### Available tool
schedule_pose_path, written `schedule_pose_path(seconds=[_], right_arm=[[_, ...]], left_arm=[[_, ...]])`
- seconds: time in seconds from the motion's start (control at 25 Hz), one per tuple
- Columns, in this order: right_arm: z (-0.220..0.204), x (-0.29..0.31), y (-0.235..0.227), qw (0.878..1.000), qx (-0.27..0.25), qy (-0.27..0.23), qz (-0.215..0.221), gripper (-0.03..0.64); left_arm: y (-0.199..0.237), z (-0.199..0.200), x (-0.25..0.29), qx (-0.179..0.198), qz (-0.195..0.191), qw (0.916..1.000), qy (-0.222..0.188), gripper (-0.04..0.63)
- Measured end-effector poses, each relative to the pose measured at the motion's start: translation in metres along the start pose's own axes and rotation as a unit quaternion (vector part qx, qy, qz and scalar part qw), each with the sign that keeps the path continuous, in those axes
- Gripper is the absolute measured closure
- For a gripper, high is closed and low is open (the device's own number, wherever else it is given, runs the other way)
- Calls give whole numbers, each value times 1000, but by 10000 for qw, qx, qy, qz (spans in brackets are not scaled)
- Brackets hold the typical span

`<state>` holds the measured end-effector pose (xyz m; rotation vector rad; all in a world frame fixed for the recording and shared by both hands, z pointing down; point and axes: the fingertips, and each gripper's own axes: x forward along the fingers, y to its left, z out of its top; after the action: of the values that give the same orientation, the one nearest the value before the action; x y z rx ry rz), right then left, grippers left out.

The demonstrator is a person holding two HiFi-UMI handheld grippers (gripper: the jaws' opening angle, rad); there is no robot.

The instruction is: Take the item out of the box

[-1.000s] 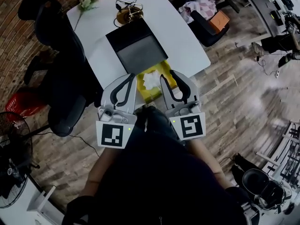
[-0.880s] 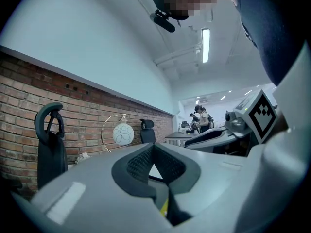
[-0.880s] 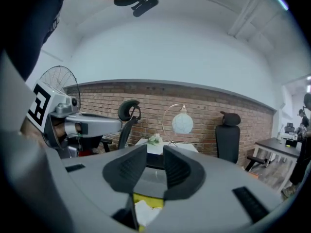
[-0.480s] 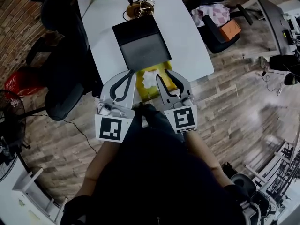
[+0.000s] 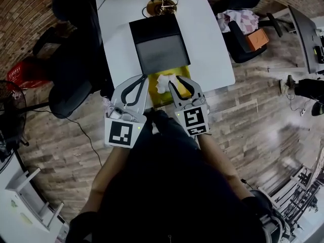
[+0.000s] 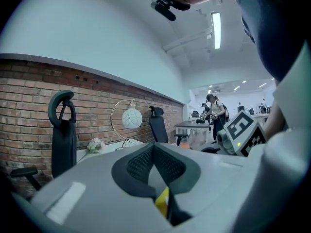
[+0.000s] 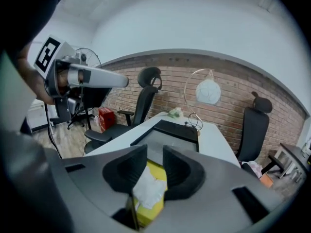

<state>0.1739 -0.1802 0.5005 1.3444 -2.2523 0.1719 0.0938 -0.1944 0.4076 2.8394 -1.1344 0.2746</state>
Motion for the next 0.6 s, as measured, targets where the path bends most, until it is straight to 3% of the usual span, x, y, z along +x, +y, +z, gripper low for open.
schedule_pose_path(seconds=[0.24, 0.6], right_arm=[[-31, 18, 8, 9973, -125, 520, 496, 518], [-72, 37, 23, 9788, -789, 1449, 1212, 518]], left_arm=[[2, -1, -2, 13, 179, 9998, 44, 584], [6, -7, -9, -47, 511, 9985, 165, 584]])
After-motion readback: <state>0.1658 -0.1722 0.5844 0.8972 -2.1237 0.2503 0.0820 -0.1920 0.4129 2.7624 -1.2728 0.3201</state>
